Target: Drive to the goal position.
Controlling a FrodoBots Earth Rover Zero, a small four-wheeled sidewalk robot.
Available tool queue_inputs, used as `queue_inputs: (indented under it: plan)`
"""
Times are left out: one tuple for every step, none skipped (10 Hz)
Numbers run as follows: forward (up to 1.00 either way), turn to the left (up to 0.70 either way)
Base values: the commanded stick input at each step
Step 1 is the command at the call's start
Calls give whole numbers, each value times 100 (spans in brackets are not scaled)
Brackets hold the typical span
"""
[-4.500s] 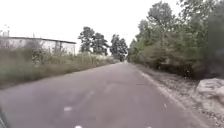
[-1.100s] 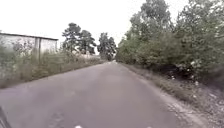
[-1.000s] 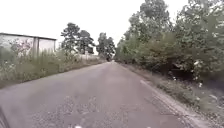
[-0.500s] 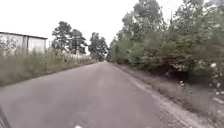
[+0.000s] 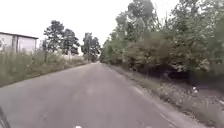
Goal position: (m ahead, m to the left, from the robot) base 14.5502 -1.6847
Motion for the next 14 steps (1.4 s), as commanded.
queue_inputs:
  plan:
    - [100,-2]
    - [100,0]
    - [100,0]
    - [100,0]
    - [100,0]
    - [100,0]
    - [100,0]
    - [100,0]
    - [100,0]
    - [100,0]
    - [100,0]
    - [100,-2]
    - [100,-3]
    - [100,-3]
